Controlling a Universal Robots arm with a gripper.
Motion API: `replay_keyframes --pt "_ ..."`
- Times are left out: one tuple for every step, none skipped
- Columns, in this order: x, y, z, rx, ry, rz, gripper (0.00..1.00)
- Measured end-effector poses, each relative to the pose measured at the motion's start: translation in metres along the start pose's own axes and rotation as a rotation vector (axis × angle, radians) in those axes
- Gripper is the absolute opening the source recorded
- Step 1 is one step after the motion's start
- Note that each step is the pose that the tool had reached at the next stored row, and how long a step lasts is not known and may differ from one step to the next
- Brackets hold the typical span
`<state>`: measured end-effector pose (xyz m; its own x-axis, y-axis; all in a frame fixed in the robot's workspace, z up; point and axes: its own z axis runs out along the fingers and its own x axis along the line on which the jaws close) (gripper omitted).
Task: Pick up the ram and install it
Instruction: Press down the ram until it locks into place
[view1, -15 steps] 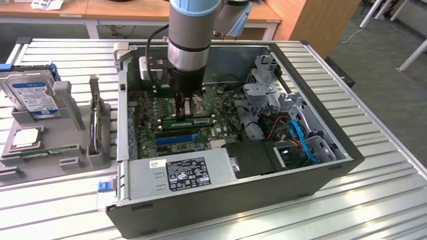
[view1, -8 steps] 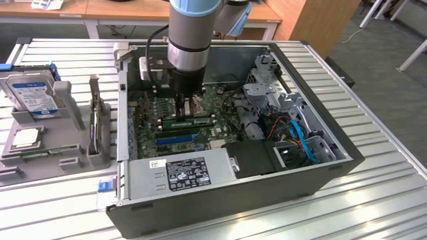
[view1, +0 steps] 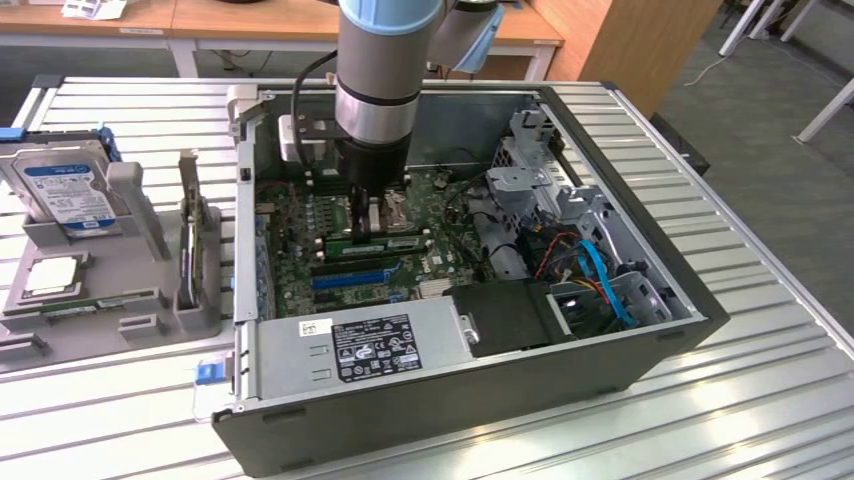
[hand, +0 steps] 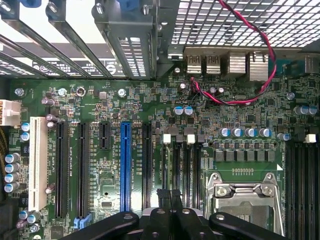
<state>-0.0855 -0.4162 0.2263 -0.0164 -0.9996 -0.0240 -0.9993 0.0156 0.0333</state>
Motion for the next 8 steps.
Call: replay_keyframes --pt "0.0001 0.0000 0.0004 0.0002 -0.0002 0.000 0.10" --pt "0.0001 0.0000 0.0007 0.0001 0.0000 0.000 0.10" --pt "0.0001 0.0000 0.0007 0.0000 0.0001 0.000 0.10" --pt "0.0001 0.0000 0.0007 0.0000 0.0002 0.000 0.10" --pt "0.0001 0.0000 0.0007 0.0000 0.0002 0.000 0.10" --pt "0.0001 0.0000 0.0007 0.0000 0.0002 0.000 0.10" --pt "0.0001 0.0000 0.0007 0.0000 0.0001 0.000 0.10" --pt "0.0002 0.0000 0.0010 0.0000 0.0001 0.000 0.10"
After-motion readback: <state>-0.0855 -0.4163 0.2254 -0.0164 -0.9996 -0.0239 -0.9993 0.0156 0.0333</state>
